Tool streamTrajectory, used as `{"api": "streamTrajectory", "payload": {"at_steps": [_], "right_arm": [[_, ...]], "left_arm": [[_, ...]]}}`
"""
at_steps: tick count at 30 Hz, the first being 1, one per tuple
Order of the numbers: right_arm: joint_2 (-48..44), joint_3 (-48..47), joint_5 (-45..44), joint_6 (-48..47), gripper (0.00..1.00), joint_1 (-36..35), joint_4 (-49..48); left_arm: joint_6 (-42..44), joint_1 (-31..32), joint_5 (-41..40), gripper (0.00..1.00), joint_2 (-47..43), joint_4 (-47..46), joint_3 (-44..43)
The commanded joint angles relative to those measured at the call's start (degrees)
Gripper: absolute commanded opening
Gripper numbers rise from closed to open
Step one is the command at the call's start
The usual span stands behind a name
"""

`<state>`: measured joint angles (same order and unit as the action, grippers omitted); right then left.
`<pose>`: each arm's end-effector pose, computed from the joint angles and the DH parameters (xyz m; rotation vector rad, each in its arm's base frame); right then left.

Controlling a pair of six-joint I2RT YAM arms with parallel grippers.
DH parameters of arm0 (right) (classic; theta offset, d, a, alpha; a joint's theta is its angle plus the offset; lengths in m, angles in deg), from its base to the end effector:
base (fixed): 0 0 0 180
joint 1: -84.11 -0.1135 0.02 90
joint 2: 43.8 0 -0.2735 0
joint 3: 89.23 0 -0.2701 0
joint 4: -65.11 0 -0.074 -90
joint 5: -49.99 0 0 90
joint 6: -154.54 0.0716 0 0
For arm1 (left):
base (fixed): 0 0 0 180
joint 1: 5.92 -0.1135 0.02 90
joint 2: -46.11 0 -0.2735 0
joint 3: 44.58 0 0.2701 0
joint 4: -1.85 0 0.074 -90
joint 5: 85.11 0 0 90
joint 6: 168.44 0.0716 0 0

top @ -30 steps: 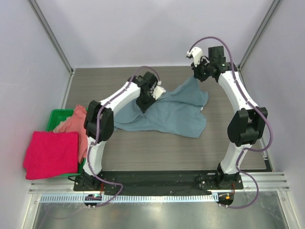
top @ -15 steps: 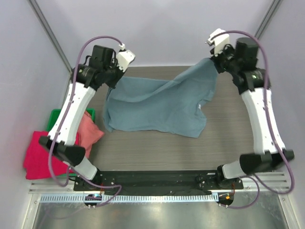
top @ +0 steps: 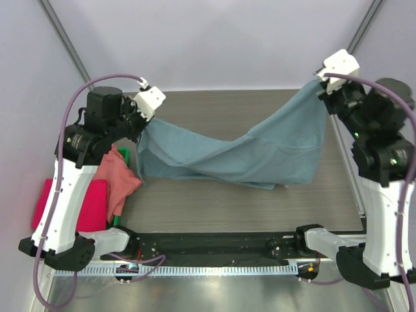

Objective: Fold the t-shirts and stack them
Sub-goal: Flatten the tshirt out

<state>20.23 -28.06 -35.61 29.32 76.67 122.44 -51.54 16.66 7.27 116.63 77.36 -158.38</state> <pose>0.1988 0.0315 0.5737 -0.6458 1.4898 -0.3122 0.2283 -0.0982 0.4789 0.9147 1.9267 0.0001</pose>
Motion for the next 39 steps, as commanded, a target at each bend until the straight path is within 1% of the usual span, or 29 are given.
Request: {"api": "streamTrajectory", "payload": {"at_steps": [1,4,5,6,7,8,10,12,13,14,15,16,18,19,20,21,22,23,24,25,27,28,29,30,34,36,39], "right_arm": [[5.5,6.5,-6.7,-4.1,0.01,0.1,-8.4],[10.0,10.1,-5.1,-4.7,0.01,3.0,-10.8],[11.5,11.7,-5.2,-4.7,0.01,4.4,-11.3],[14.3,12.5,-3.1,-4.6,0.01,5.0,-11.5],[15.9,13.3,-2.7,-4.4,0.01,5.5,-11.9],[17.3,14.6,-2.1,-4.3,0.01,5.9,-12.5],[22.2,15.6,-2.4,-4.1,0.01,6.2,-13.2],[25.8,15.6,-2.4,-3.5,0.01,6.6,-14.2],[29.4,15.3,-2.4,-3.2,0.01,6.7,-14.7],[31.9,13.3,-2.6,-2.8,0.01,6.7,-14.8],[33.9,11.8,-2.6,-2.1,0.01,6.7,-15.0],[38.1,8.5,-2.4,-1.6,0.01,6.7,-15.1],[41.1,5.3,-1.6,0.1,0.01,6.7,-15.3],[43.5,2.7,-1.2,0.7,0.01,6.7,-15.3],[44.3,1.9,-1.0,1.2,0.01,6.7,-15.3],[45.2,1.2,0.0,2.2,0.01,6.7,-15.4],[45.6,0.7,0.4,2.6,0.01,6.7,-15.3],[46.0,0.8,0.8,3.1,0.01,6.7,-15.3],[45.9,1.0,1.8,3.6,0.01,6.7,-15.3],[45.8,1.7,2.1,3.7,0.01,6.7,-15.4],[45.2,2.9,2.8,3.8,0.01,6.7,-15.4],[44.9,4.0,3.2,4.2,0.01,6.7,-15.5],[44.7,4.6,3.4,4.5,0.01,6.7,-15.7],[44.2,5.1,3.6,4.7,0.01,6.7,-15.7],[43.2,6.9,4.7,4.0,0.01,6.6,-15.5],[43.3,6.7,4.8,3.8,0.01,6.4,-15.4],[43.2,6.3,4.7,4.1,0.01,6.3,-14.9]], "left_arm": [[2.5,0.0,-1.3,0.0,7.3,-5.6,1.7],[2.0,0.0,0.1,0.0,13.4,-4.0,2.0],[1.7,0.0,0.8,0.0,17.3,-3.7,2.9],[1.7,0.0,1.6,0.0,19.1,-4.0,3.7],[1.8,-0.1,3.5,0.0,21.0,-4.6,4.6],[1.6,0.0,4.2,0.0,24.6,-7.1,7.2],[1.6,-0.1,5.8,0.0,29.1,-9.1,8.1],[1.5,-0.1,5.9,0.0,36.4,-12.1,6.8],[1.2,-0.3,5.6,0.0,39.1,-13.1,5.2],[0.8,-0.4,3.6,0.04,41.8,-14.2,3.1],[-1.7,-0.9,1.8,0.1,47.5,-14.8,-3.1],[-3.4,-1.2,-0.7,0.24,49.8,-14.8,-6.6],[-7.4,-2.7,-1.8,0.28,53.3,-12.5,-13.3],[-11.0,-4.3,-1.8,0.35,52.5,-12.1,-15.6],[-12.3,-4.8,-1.8,0.4,51.1,-13.0,-14.5],[-12.9,-5.2,-1.8,0.45,46.8,-13.5,-12.8],[-12.9,-5.2,-1.8,0.5,44.4,-13.7,-7.9],[-13.1,-5.2,-0.7,0.54,42.4,-12.8,-5.6],[-13.3,-5.2,1.6,0.56,40.1,-11.8,-3.4],[-13.4,-5.2,3.2,0.58,36.7,-10.7,1.6],[-14.2,-5.2,5.7,0.57,33.7,-8.3,6.8],[-14.1,-5.2,6.7,0.54,32.7,-7.8,9.3],[-13.8,-5.2,7.7,0.53,30.9,-6.9,13.3],[-14.0,-5.2,8.6,0.52,30.5,-6.6,14.7],[-13.8,-5.4,11.9,0.55,31.7,-6.2,16.2],[-13.6,-6.4,12.2,0.54,33.6,-6.8,15.5],[-11.6,-7.8,12.3,0.49,36.6,-6.6,14.1]]}}
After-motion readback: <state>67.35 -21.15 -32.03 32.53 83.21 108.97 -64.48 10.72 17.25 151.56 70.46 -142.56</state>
